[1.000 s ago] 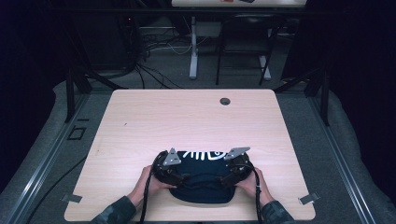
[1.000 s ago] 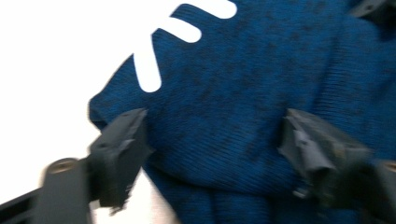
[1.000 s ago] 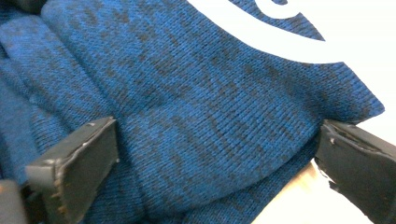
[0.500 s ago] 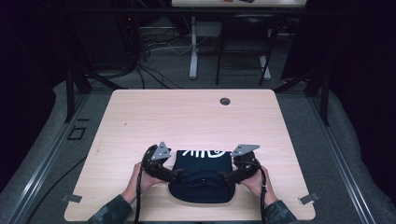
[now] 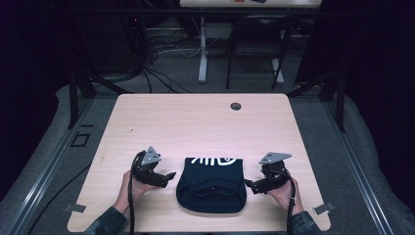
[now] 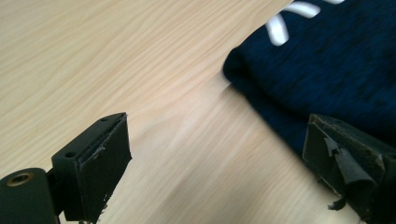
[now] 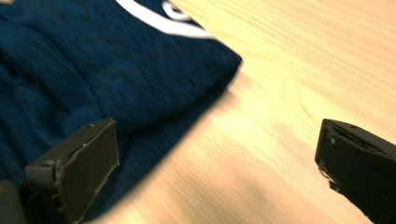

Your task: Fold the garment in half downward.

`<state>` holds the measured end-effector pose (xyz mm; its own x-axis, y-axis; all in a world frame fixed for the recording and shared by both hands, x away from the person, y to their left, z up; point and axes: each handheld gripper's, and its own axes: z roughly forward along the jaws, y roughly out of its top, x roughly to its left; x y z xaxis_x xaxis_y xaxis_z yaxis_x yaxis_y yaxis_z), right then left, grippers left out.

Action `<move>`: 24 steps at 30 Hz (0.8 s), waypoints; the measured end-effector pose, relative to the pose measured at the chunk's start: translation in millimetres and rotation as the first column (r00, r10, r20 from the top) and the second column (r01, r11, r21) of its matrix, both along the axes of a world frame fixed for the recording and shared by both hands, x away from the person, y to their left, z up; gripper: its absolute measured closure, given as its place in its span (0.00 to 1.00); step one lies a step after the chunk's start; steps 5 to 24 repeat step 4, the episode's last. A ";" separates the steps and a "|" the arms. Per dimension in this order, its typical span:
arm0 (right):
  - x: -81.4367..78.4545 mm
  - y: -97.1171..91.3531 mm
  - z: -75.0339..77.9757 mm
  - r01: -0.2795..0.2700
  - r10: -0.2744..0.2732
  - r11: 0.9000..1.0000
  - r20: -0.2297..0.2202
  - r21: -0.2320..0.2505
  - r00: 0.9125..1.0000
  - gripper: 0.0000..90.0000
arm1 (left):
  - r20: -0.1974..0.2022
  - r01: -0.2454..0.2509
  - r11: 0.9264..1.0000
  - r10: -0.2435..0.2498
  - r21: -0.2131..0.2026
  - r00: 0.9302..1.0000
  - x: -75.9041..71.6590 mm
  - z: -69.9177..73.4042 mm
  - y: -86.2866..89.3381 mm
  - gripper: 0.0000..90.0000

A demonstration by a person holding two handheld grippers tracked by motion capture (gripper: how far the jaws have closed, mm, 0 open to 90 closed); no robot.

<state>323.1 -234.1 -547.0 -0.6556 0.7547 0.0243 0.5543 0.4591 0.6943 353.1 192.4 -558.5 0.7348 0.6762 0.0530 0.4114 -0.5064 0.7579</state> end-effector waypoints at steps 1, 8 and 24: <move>-0.6 -1.7 -1.5 0.010 -0.010 1.000 -0.003 -0.004 1.000 0.00 | -0.008 -0.006 1.000 0.006 0.003 1.000 0.9 -1.4 2.1 0.08; -1.2 -7.9 -6.2 0.020 -0.020 1.000 -0.015 -0.018 1.000 0.00 | -0.023 -0.022 1.000 0.022 -0.001 1.000 3.4 -5.0 7.2 0.08; -1.2 -7.9 -6.2 0.020 -0.020 1.000 -0.015 -0.018 1.000 0.00 | -0.023 -0.022 1.000 0.022 -0.001 1.000 3.4 -5.0 7.2 0.08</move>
